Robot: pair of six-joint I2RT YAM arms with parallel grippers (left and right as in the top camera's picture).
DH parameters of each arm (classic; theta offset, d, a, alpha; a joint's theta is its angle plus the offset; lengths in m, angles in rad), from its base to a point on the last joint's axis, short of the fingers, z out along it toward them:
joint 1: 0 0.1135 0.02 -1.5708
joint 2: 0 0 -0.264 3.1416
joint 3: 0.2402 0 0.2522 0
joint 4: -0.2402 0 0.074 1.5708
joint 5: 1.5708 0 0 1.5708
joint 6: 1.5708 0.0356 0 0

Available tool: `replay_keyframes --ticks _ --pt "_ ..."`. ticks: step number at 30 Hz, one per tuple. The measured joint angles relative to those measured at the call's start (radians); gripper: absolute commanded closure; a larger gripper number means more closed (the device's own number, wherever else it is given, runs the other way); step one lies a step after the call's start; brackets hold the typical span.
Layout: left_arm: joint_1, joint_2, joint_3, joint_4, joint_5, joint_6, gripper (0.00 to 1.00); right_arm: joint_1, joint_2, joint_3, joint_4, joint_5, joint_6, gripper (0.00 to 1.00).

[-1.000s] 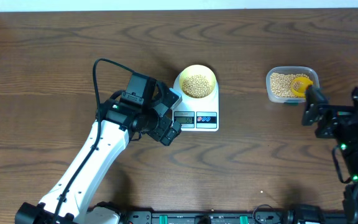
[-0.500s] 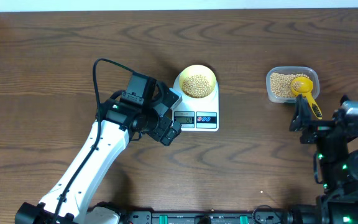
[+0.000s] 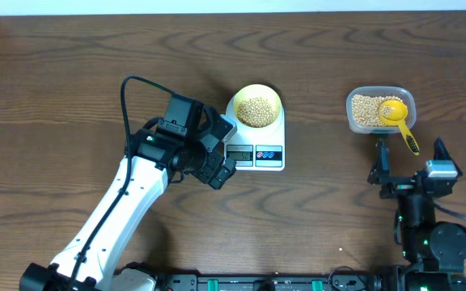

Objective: Scoop item into bowl and weigh 50g on scale

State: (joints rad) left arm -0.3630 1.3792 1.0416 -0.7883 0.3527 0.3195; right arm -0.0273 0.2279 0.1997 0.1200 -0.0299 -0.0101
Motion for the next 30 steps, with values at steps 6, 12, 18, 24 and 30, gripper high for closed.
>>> replay_keyframes --ticks 6,12,18,24,30 --pt "0.000 0.000 0.000 0.000 0.000 0.000 0.06 0.000 -0.068 -0.082 0.048 0.000 -0.002 0.01" --pt "0.000 0.000 0.000 0.000 0.000 0.000 0.06 0.000 -0.141 -0.149 0.074 0.000 -0.002 0.01" --pt "0.000 0.000 0.000 0.000 0.000 0.000 0.06 0.000 -0.208 -0.187 0.079 0.000 -0.002 0.01" --pt "0.000 0.000 0.000 0.000 0.000 0.000 0.06 0.000 -0.211 -0.190 0.079 0.000 -0.021 0.01" --pt "0.000 0.000 0.000 0.000 0.000 0.000 0.06 0.008 -0.212 -0.190 0.063 0.001 -0.027 0.01"
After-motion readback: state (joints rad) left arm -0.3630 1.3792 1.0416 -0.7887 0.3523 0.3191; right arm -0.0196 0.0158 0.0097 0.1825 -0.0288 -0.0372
